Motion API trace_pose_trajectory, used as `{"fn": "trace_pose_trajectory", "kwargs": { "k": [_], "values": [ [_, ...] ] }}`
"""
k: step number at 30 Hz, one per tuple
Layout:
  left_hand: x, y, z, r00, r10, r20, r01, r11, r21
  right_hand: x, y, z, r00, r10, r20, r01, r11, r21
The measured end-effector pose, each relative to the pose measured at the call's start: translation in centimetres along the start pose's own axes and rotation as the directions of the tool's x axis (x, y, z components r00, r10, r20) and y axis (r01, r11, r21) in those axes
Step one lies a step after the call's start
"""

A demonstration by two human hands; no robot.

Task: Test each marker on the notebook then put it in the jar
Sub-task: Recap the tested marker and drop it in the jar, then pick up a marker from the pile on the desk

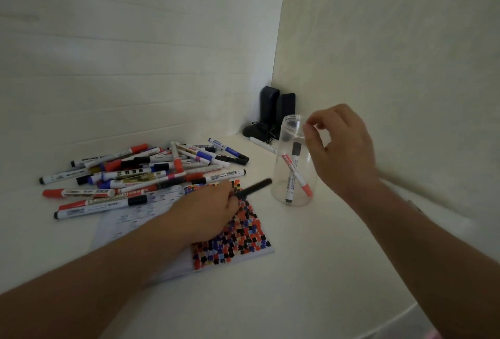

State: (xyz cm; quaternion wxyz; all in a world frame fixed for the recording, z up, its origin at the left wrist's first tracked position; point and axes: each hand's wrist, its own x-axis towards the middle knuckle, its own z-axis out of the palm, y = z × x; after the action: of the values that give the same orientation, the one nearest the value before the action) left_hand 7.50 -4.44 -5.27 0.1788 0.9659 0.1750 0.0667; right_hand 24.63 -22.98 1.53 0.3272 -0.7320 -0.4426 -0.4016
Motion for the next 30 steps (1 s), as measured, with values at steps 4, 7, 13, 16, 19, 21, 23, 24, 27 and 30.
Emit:
{"fn": "trace_pose_trajectory", "kwargs": {
  "k": [4,7,13,16,19,21,23,24,27,30],
  "values": [
    [-1.9,-2.3,-2.1,0.999,0.039,0.023,-0.018,0.818,-0.575,-3.4,-4.9,0.4,0.911,0.106,0.399,-0.229,0.934,0.276],
    [-3.1,-3.4,-2.0,0.993,0.111,-0.036,-0.107,0.744,-0.659,-5.2,-7.3,2.6,0.624,0.115,0.773,-0.55,0.767,0.33],
    [-3.8,-3.5,-1.1,0.962,0.273,-0.02,-0.267,0.917,-0.298,-5.9,-9.2,5.9,0.618,0.037,0.785,-0.772,0.217,0.598],
    [-3.8,-3.9,-1.2,0.963,0.269,-0.031,-0.266,0.915,-0.304,-6.8,-9.0,6.3,0.65,0.011,0.76,-0.736,0.258,0.626],
    [-3.9,-4.0,-1.0,0.964,0.265,-0.01,-0.253,0.907,-0.338,-6.8,-8.1,5.7,0.635,0.033,0.772,-0.759,0.213,0.615],
    [-3.8,-4.3,-1.0,0.974,0.224,0.023,-0.197,0.896,-0.398,-6.5,-6.8,4.6,0.607,0.043,0.793,-0.794,0.077,0.604],
    [-3.7,-4.9,-1.2,0.977,0.203,0.059,-0.159,0.888,-0.432,-6.2,-5.4,3.4,0.598,0.0,0.801,-0.801,-0.012,0.598],
    [-3.7,-5.2,-1.2,0.971,0.23,0.073,-0.187,0.908,-0.374,-6.1,-5.0,2.9,0.591,-0.039,0.806,-0.806,-0.004,0.591],
    [-3.7,-5.2,-1.0,0.937,0.318,0.143,-0.303,0.946,-0.118,-6.7,-5.4,2.6,0.521,-0.123,0.845,-0.816,0.219,0.535],
    [-3.5,-4.9,-0.9,0.93,0.33,0.164,-0.315,0.942,-0.111,-7.3,-6.9,2.9,0.475,-0.114,0.873,-0.785,0.393,0.479]
  ]
}}
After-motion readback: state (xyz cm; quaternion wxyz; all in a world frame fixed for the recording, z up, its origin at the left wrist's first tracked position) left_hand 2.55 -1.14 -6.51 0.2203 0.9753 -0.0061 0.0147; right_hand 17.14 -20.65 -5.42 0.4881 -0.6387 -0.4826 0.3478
